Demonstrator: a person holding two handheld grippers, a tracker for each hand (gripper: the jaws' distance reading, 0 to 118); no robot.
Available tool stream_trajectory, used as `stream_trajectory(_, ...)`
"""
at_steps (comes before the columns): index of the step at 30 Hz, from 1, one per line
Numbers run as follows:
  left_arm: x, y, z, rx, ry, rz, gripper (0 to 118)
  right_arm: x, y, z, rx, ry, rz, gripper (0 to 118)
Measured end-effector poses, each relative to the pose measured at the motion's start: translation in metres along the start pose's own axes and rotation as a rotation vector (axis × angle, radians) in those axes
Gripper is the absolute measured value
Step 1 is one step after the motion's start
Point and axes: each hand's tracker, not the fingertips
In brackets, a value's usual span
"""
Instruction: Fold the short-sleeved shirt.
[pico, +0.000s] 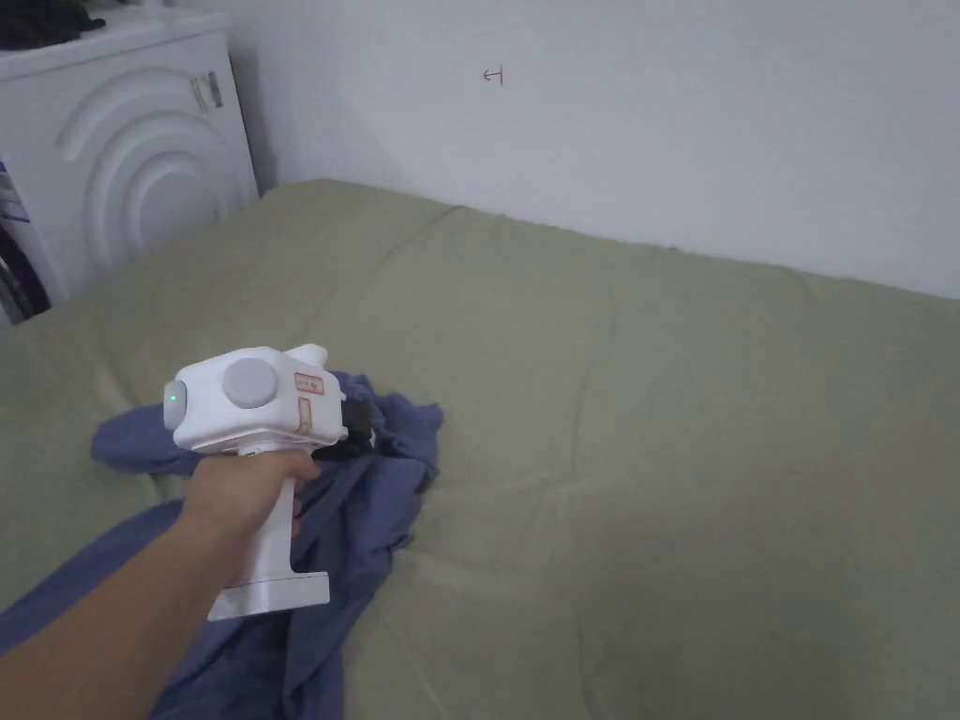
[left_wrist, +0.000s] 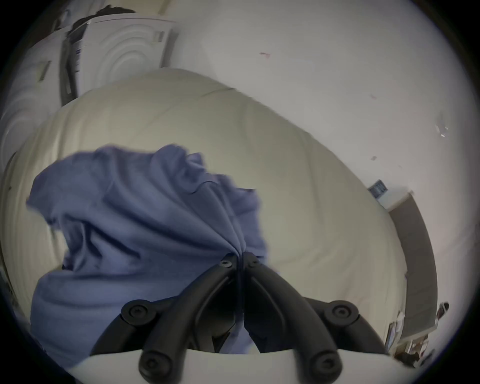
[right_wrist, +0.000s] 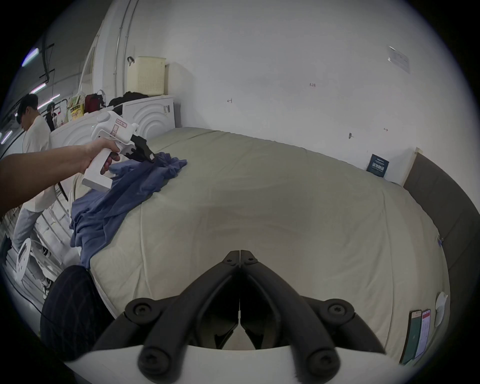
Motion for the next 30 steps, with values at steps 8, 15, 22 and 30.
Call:
stream_trajectory(8,0.148,-0.021,-0.011,0.000,-0.277,-0.198,1,0.028,-0.010,0.035,0.050,-0.051,-0.079,0)
stream_trajectory(15,0.310,-0.071,0.007,-0.025,-0.629,-0.339,1,0.058,-0.025,0.066,0.069,-0.123,-0.138,0)
stream_trajectory(22,0.407,-0.143,-0.027,-0.083,-0.556,-0.606,1,0.086,-0.042,0.085,0.076,-0.186,-0.209,0)
stream_trajectory(30,0.399,-0.256,-0.166,-0.332,-0.340,-0.530,12,0.109,-0.058,0.094,0.068,-0.226,-0.261,0)
